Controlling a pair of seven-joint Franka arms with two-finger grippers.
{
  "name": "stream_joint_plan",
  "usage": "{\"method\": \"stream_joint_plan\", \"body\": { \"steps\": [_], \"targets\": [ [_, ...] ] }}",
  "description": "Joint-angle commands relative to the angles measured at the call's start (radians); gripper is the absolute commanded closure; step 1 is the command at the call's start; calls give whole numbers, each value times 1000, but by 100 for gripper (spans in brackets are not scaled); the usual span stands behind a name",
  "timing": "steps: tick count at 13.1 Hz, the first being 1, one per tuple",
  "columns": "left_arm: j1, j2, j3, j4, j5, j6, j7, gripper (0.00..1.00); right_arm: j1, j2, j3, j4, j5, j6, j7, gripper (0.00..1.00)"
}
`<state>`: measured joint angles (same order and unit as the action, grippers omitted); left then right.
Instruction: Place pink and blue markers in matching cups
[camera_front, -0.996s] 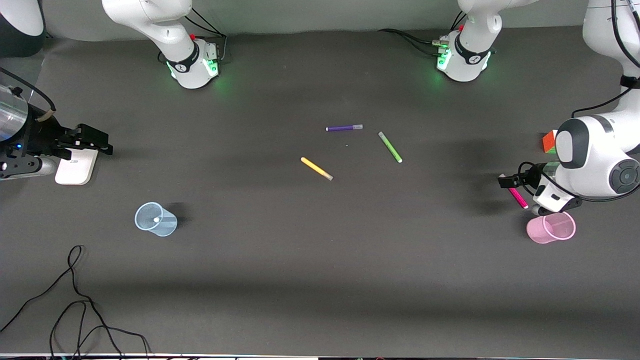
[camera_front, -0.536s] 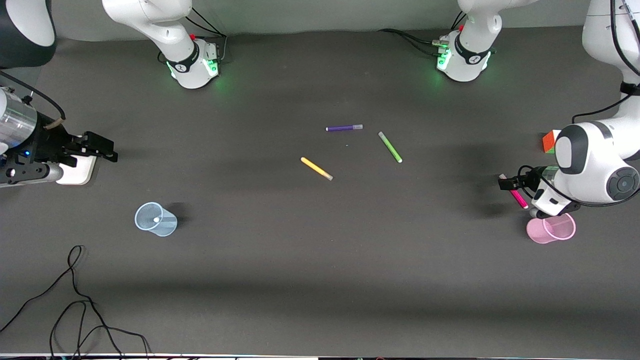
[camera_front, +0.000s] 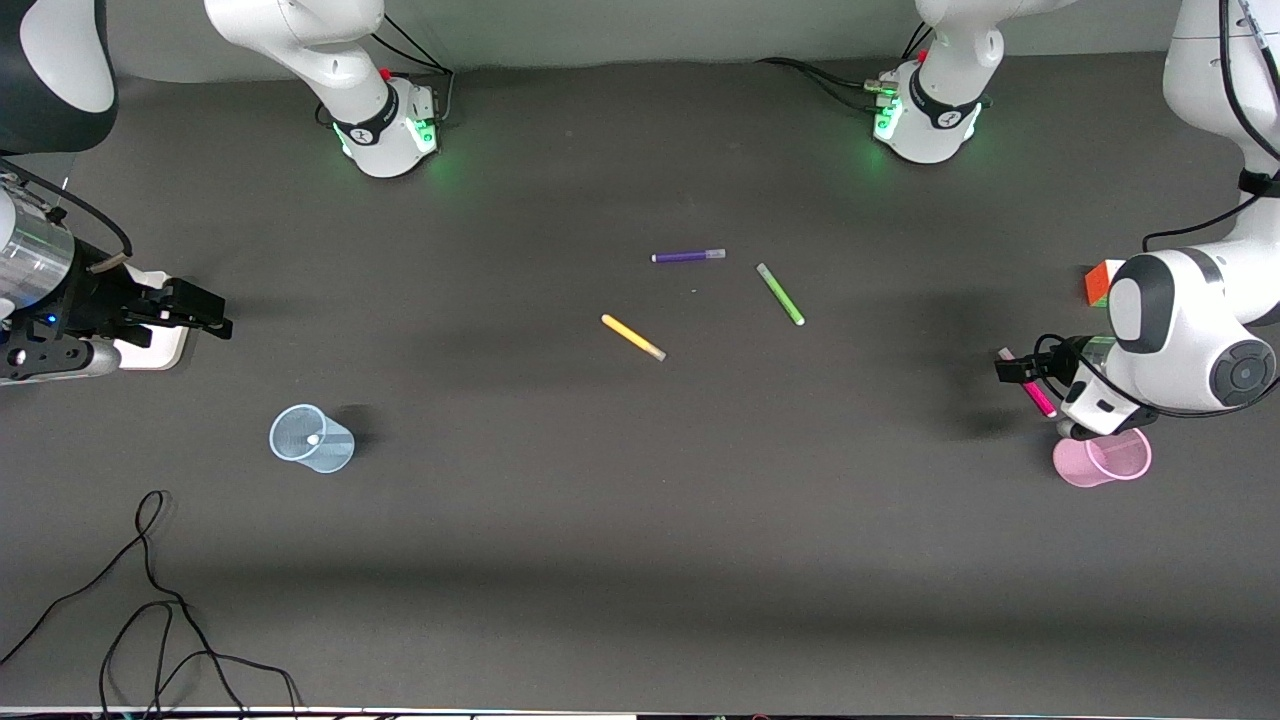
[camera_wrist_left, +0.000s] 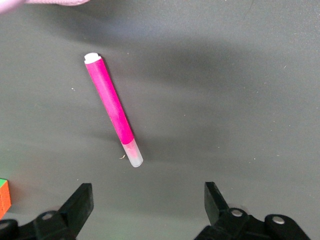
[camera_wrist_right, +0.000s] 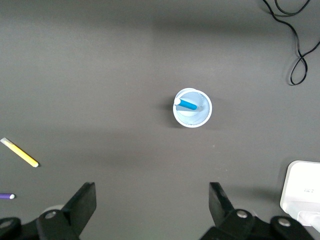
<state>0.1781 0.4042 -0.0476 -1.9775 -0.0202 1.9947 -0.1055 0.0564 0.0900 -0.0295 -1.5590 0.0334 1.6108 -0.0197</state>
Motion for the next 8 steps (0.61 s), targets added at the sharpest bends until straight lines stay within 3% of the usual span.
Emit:
{"method": "stream_joint_plan", "body": {
  "steps": [1, 8],
  "targets": [
    [-2, 5, 0, 22, 12, -27, 9, 1, -6, 4, 2, 10, -6, 9, 23, 0],
    [-3, 5, 0, 22, 22, -27, 9, 1, 3, 23, 8, 19, -10, 8, 6, 0]
  ]
}}
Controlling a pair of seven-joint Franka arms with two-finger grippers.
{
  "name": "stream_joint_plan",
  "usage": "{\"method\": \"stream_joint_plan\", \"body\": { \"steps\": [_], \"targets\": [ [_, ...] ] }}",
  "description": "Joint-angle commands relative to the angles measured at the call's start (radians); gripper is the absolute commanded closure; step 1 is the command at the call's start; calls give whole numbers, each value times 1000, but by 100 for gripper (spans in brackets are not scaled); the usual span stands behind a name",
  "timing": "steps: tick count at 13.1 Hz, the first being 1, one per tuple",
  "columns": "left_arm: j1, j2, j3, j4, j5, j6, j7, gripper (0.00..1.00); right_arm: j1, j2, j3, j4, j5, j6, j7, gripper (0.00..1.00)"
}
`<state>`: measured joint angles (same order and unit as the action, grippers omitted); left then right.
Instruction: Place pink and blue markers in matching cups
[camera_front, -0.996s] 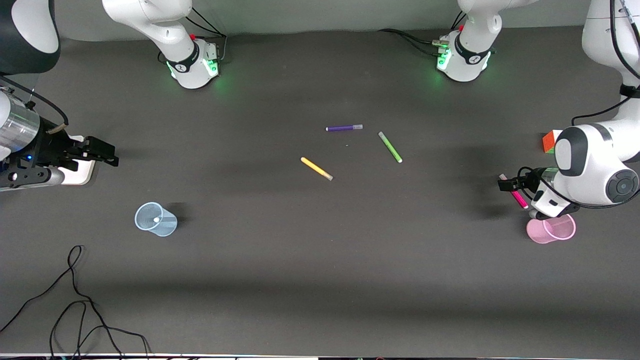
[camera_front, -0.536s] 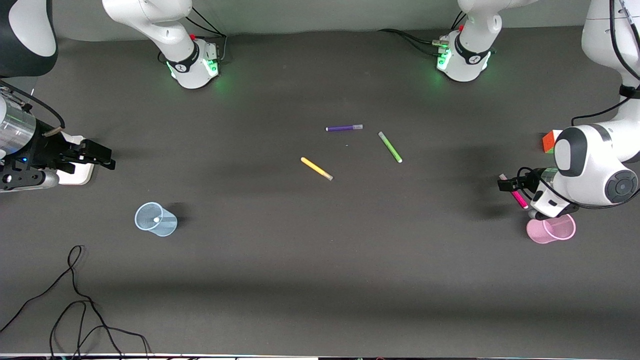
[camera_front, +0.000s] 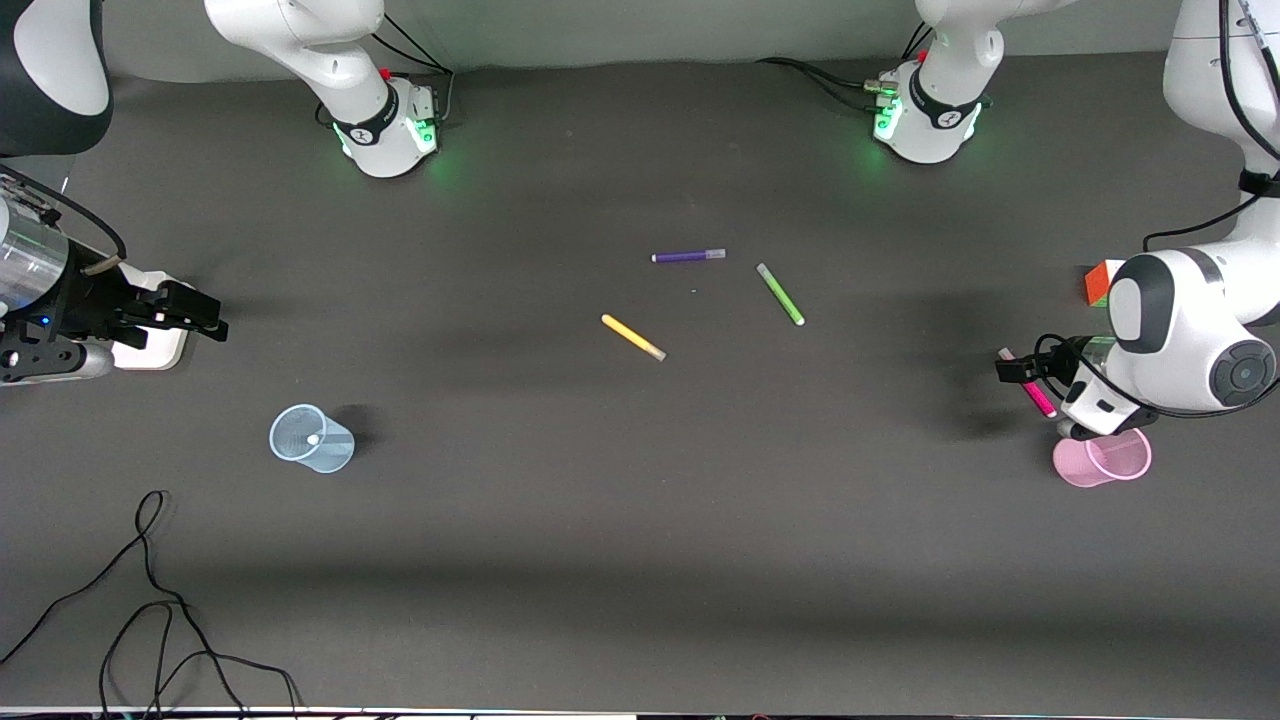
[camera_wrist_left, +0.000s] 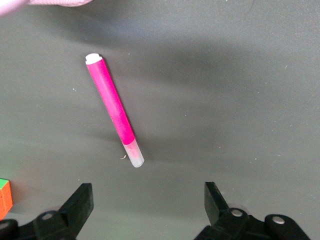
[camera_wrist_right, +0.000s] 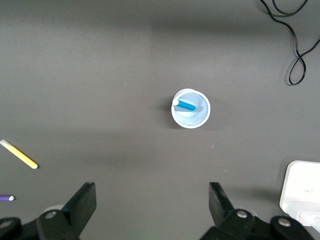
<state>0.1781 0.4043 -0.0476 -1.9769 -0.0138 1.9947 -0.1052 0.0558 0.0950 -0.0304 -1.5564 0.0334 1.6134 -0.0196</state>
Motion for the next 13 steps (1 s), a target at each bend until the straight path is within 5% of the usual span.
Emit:
{"method": "stream_joint_plan", "body": {
  "steps": [1, 10, 13],
  "targets": [
    [-3, 5, 0, 21, 15, -27, 7, 2, 10, 14, 14, 16, -12, 5, 7, 0],
    [-5, -36, -1, 10, 15, -54, -10, 3, 24, 20, 6, 13, -1, 10, 7, 0],
    [-6, -80, -3, -58, 12, -34, -11, 5, 22, 20, 6, 12, -1, 10, 7, 0]
  ]
}}
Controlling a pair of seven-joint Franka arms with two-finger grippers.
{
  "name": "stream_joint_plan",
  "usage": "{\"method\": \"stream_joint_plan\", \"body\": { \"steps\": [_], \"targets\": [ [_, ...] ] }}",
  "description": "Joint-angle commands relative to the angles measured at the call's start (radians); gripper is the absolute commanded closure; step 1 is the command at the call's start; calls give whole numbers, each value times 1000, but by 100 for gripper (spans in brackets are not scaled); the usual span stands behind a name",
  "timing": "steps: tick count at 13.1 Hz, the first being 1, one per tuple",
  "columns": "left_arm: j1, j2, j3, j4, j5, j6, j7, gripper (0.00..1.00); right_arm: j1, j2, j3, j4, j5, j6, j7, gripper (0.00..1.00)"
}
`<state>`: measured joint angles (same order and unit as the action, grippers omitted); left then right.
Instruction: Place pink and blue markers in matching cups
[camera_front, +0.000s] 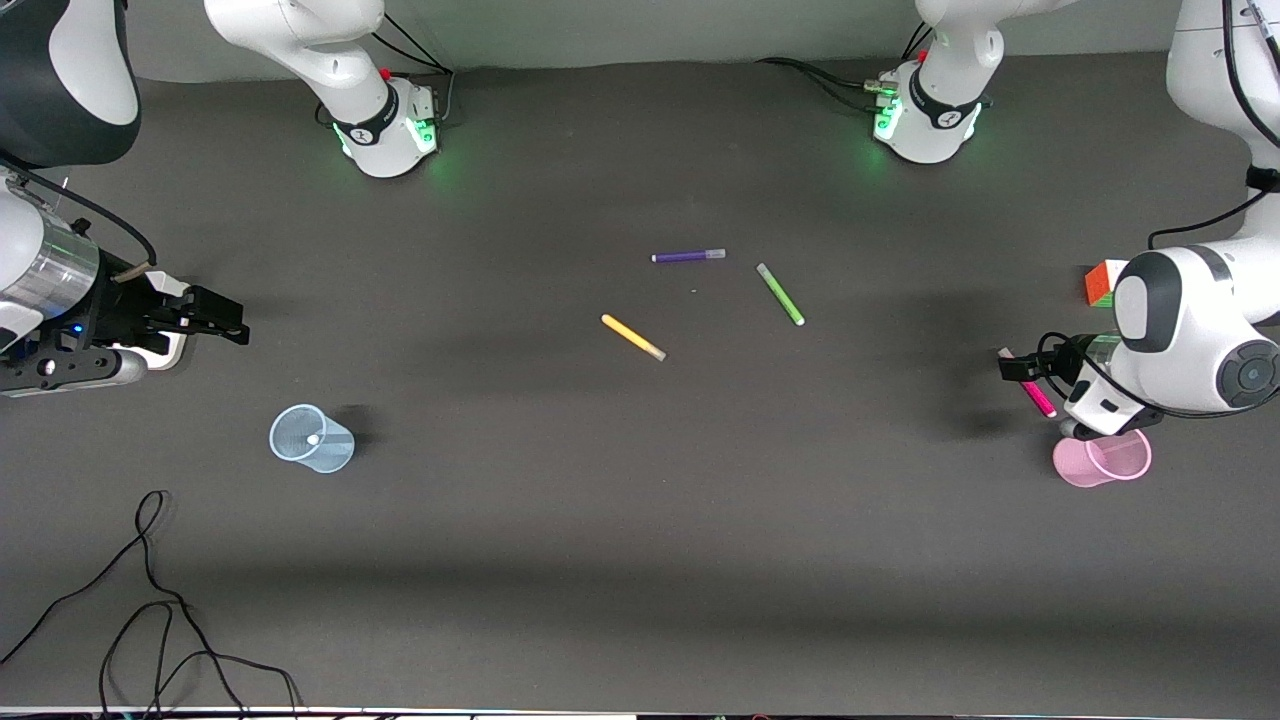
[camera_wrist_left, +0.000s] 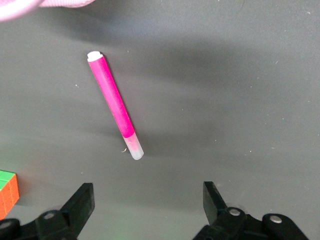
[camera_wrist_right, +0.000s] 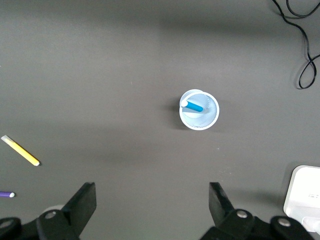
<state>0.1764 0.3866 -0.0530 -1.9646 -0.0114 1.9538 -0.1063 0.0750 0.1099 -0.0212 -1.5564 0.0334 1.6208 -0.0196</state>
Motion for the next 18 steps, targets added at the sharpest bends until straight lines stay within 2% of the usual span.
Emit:
{"method": "stream_joint_plan", "body": {
  "steps": [1, 2, 4, 5, 8, 11, 15, 18],
  "targets": [
    [0, -77, 2, -95, 10, 39, -9, 6, 3, 5, -3, 12, -1, 2, 7, 0],
    [6, -98, 2, -133, 10, 72, -7, 9, 3, 5, -3, 10, -1, 2, 7, 0],
    [29, -179, 2, -283, 8, 237, -1, 8, 5, 5, -3, 12, -1, 4, 9, 0],
    [31, -205, 2, -325, 1, 288, -1, 8, 5, 5, -3, 12, -1, 4, 9, 0],
    [32, -219, 2, -339, -4, 312, 7, 8, 5, 7, -3, 10, -1, 4, 12, 0],
    [32, -236, 2, -422, -21, 427, 7, 8, 6, 4, -2, 10, -1, 2, 18, 0],
    [25, -247, 1, -401, -19, 430, 8, 8, 6, 4, -2, 9, -1, 2, 20, 0],
    [21, -218, -1, -393, -19, 438, 8, 9, 6, 4, -2, 9, -1, 2, 20, 0]
  ]
}}
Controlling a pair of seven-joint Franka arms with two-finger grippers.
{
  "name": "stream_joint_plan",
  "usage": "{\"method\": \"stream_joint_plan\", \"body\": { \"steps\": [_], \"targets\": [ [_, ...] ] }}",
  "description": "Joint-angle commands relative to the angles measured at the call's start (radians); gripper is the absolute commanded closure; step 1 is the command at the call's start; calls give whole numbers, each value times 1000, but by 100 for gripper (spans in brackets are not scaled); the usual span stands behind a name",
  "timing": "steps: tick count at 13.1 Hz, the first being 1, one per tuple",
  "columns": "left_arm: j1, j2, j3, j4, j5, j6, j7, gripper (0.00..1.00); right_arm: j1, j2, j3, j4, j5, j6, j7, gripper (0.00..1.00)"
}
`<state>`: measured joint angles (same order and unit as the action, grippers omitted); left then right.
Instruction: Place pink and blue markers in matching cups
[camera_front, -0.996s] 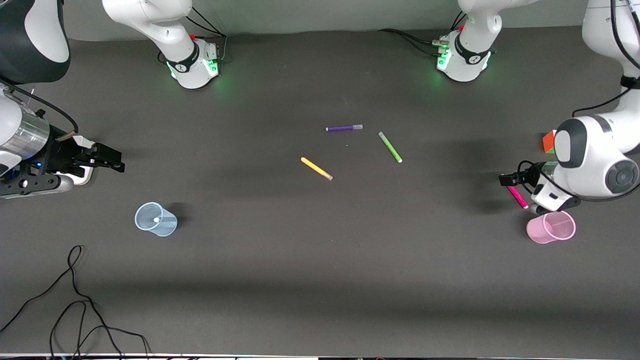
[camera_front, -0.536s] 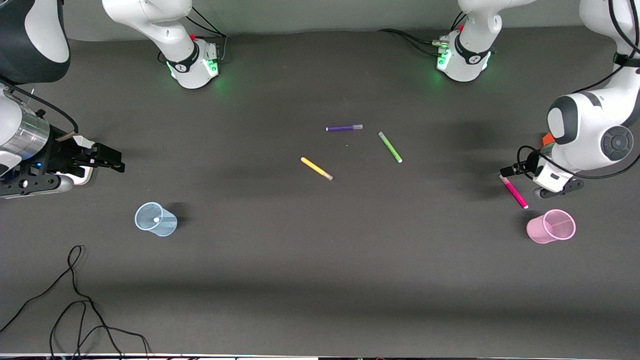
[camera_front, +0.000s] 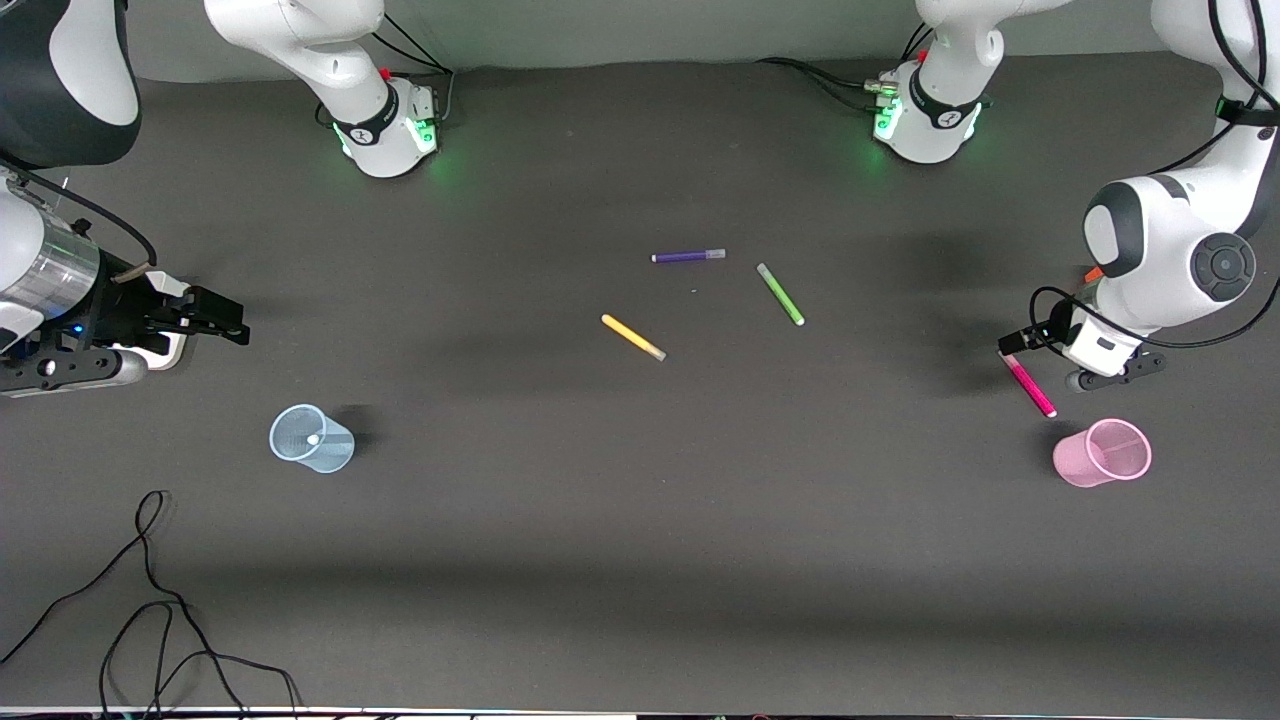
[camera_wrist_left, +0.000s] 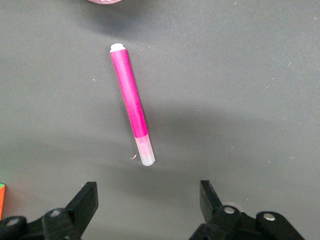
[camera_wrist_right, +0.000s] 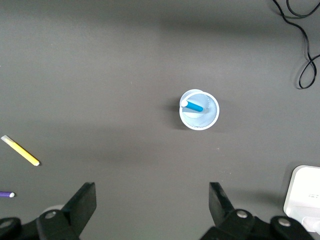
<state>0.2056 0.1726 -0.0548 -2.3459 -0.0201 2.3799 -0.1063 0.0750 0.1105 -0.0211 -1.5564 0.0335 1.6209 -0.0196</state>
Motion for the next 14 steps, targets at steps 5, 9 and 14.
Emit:
{"method": "stream_joint_plan", "body": {
  "steps": [5, 9, 14],
  "targets": [
    [31, 51, 4, 51, -9, -112, -9, 13, 6, 5, -2, 9, -1, 4, 20, 0],
    [29, 92, 4, 121, -11, -222, -21, 15, 6, 5, -2, 9, 0, 4, 21, 0],
    [26, 251, 4, 195, -11, -162, -19, 17, 6, 3, -2, 7, 0, 2, 21, 0]
  ]
}}
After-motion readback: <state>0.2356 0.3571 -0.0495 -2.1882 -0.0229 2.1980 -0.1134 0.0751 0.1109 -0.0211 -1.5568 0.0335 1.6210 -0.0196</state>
